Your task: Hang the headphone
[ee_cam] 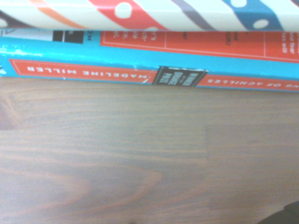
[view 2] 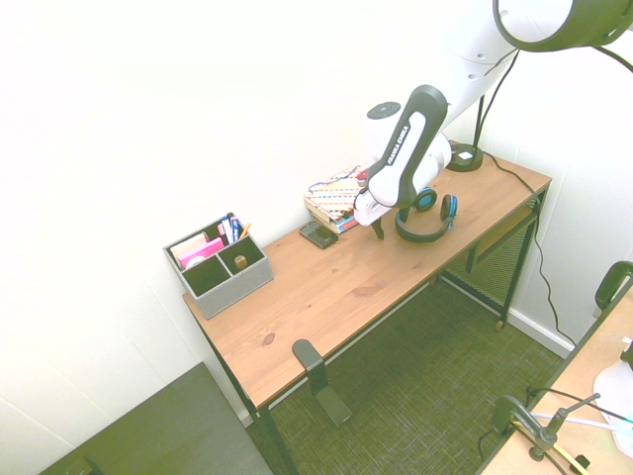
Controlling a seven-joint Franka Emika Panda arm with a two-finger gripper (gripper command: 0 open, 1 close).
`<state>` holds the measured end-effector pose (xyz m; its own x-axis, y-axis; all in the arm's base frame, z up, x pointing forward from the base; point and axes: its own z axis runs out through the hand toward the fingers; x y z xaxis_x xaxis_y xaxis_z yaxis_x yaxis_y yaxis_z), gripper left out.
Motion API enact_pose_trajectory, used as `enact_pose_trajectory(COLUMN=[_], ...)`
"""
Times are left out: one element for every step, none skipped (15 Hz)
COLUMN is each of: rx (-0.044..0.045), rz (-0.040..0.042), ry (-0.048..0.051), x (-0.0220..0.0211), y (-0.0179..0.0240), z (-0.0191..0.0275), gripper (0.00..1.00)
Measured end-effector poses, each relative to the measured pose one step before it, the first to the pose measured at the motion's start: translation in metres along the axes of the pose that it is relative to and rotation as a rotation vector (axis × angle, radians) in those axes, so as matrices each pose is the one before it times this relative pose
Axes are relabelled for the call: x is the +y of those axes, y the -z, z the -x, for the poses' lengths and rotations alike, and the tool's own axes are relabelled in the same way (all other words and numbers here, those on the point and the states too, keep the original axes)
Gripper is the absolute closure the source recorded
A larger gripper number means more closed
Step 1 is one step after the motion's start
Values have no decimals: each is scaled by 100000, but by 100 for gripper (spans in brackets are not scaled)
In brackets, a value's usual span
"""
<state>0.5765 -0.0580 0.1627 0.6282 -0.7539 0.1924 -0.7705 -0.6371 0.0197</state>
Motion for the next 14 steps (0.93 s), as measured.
enact_pose_trajectory(rx=[-47,-23,-16,-20,-89,-195,-64,-139,-180,-178,-59,-10,56,90], rz=[166,147,151,150,90,-14,47,205,167,41,28,105,162,266], ry=[-614,-170,17,-64,-291,-339,-78,-102,-277,-297,-136,-154,-204,-302], x=[214,154,146,148,136,125,131,131,116,45,15,62,109,185], y=[-68,-47,-40,-44,-27,-29,-16,-49,-95,-83,-29,-39,-43,-64], z=[-193,-138,-130,-129,-125,-115,-130,-95,-60,0,4,-34,-88,-140], gripper=[100,100,100,100,100,100,100,100,100,100,100,100,100,100])
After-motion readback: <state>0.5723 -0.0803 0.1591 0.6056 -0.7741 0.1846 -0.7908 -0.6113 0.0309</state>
